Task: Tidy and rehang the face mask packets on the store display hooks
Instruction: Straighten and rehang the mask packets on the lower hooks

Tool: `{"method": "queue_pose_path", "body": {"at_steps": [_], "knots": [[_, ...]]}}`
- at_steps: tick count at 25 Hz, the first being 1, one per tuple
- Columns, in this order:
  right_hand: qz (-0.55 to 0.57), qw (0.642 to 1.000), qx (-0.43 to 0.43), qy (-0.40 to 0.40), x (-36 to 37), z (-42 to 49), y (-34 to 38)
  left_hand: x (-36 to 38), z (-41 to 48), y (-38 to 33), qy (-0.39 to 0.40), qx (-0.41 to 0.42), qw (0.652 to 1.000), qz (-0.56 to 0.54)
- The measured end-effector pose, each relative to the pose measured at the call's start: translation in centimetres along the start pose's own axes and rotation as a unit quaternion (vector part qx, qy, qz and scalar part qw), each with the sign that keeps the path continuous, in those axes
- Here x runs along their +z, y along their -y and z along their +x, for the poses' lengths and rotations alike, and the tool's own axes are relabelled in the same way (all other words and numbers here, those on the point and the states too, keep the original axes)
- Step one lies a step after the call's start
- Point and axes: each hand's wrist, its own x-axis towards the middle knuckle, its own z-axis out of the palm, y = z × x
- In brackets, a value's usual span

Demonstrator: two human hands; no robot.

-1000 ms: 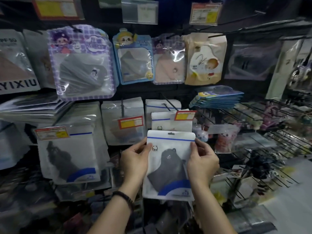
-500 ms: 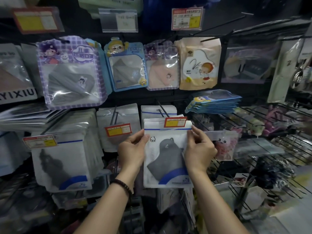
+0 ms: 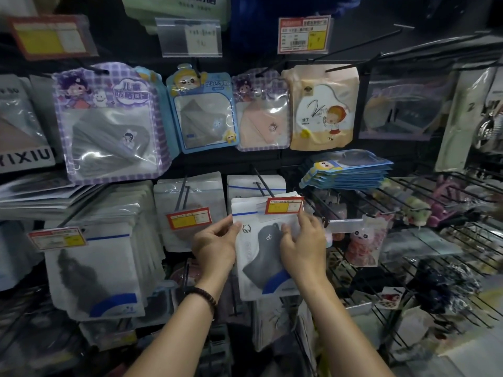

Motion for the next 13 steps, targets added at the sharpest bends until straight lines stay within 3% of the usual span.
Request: {"method": "queue_pose_path", "body": {"at_steps": [8, 13], "knots": [[0.009, 0.997, 0.061, 0.035, 2.3, -3.8, 1.3, -3.0, -0.3, 1.1, 0.061, 0.054, 0.994, 0.075], [0.052, 0.993, 0.079, 0.073, 7.3, -10.8, 5.6, -11.2, -1.6, 2.6, 0.143, -0.010, 0.989, 0.046]]}}
